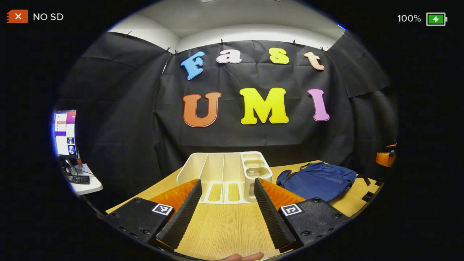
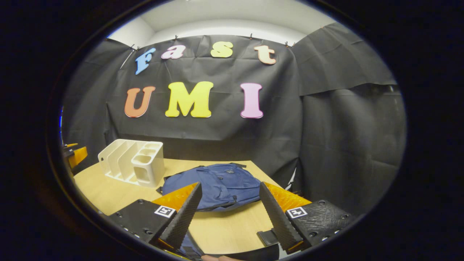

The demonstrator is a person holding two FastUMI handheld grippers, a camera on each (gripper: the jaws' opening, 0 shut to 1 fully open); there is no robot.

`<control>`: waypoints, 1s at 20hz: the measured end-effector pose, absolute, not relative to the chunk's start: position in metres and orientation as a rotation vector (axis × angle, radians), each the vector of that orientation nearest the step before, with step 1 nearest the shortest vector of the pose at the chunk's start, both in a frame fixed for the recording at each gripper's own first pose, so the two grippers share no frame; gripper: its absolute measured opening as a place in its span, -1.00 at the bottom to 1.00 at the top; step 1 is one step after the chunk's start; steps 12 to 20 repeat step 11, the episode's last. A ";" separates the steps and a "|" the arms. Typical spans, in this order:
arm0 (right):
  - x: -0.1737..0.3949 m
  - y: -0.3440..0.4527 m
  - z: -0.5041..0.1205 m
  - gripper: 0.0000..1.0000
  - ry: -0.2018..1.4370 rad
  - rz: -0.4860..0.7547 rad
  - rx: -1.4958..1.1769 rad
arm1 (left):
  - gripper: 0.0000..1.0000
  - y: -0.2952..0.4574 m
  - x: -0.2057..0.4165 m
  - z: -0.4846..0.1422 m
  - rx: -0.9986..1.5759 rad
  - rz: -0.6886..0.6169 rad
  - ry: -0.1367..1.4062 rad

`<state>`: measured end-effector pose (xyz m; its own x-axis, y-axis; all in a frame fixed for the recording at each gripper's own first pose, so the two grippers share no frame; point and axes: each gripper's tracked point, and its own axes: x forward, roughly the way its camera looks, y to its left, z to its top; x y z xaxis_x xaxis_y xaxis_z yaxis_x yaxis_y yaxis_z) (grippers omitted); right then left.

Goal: Open the schoolbag, grab two books from the bookshelf and put them into the schoolbag.

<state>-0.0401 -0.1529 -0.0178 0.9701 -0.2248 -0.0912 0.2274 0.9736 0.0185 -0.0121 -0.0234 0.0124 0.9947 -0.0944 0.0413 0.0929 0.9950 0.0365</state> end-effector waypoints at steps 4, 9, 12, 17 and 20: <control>-0.039 -0.160 -0.023 0.91 0.084 -0.229 0.035 | 0.84 -0.033 -0.014 0.009 0.042 -0.102 -0.043; -0.031 -0.170 -0.021 0.91 0.055 -0.212 0.028 | 0.84 -0.049 -0.002 -0.007 0.055 -0.115 -0.036; -0.027 -0.172 -0.022 0.96 0.046 -0.194 0.022 | 0.84 -0.047 0.001 -0.010 0.057 -0.094 -0.030; -0.027 -0.172 -0.022 0.96 0.046 -0.194 0.022 | 0.84 -0.047 0.001 -0.010 0.057 -0.094 -0.030; -0.027 -0.172 -0.022 0.96 0.046 -0.194 0.022 | 0.84 -0.047 0.001 -0.010 0.057 -0.094 -0.030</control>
